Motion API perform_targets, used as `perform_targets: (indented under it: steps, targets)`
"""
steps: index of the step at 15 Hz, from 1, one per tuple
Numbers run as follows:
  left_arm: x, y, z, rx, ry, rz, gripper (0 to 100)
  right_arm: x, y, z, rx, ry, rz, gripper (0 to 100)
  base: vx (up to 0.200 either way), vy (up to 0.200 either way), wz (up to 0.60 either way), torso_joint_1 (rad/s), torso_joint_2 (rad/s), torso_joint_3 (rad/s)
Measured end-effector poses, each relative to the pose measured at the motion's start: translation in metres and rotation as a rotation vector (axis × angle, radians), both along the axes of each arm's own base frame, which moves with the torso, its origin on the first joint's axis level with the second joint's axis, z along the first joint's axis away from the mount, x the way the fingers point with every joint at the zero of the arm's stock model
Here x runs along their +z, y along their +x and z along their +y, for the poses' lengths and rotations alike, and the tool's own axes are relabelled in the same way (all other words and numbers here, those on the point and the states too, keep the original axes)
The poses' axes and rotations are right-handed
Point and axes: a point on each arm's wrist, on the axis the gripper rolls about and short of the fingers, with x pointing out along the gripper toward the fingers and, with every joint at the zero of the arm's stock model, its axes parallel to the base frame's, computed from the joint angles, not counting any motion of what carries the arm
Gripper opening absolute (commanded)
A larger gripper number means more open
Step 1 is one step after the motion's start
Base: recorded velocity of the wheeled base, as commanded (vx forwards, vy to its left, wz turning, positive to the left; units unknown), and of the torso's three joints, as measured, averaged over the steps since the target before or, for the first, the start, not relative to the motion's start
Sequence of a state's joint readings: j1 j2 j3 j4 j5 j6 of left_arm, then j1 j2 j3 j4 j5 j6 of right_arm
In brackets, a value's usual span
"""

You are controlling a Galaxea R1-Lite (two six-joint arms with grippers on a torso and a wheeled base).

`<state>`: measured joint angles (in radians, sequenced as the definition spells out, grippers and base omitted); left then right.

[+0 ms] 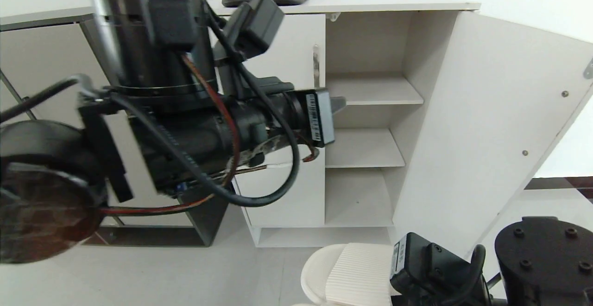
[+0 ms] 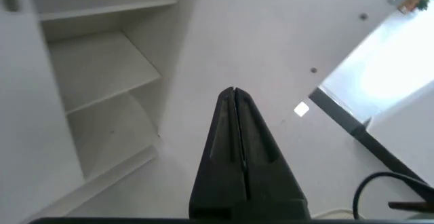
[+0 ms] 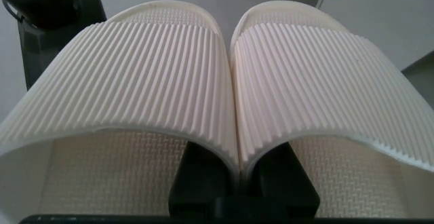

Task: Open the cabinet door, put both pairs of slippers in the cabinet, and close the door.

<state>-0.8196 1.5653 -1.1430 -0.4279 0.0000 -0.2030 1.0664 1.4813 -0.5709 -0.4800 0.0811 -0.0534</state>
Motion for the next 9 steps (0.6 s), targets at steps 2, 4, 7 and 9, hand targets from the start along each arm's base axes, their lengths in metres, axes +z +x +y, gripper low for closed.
perform_targets:
  steps: [2,4,7,9]
  targets:
    - [0.008,-0.022,0.036,0.072,-0.018,-0.026,0,0.0,0.0,0.0,-0.003,-0.001,0.0,0,0.0,0.0,0.0,0.0,0.0,0.0]
    - [0.001,-0.049,0.08,0.171,0.025,-0.016,0,-0.001,0.001,-0.001,-0.004,-0.003,0.001,0,0.0,0.0,0.0,0.0,0.0,0.0]
    - [-0.026,-0.103,0.154,0.418,0.091,-0.017,0,-0.001,0.002,-0.001,-0.016,-0.003,-0.001,0,0.0,0.0,0.0,0.0,0.0,0.0]
    - [-0.055,-0.147,0.195,0.641,0.106,-0.04,0,-0.001,0.004,-0.002,-0.025,-0.006,0.0,0,0.0,0.0,0.0,0.0,0.0,0.0]
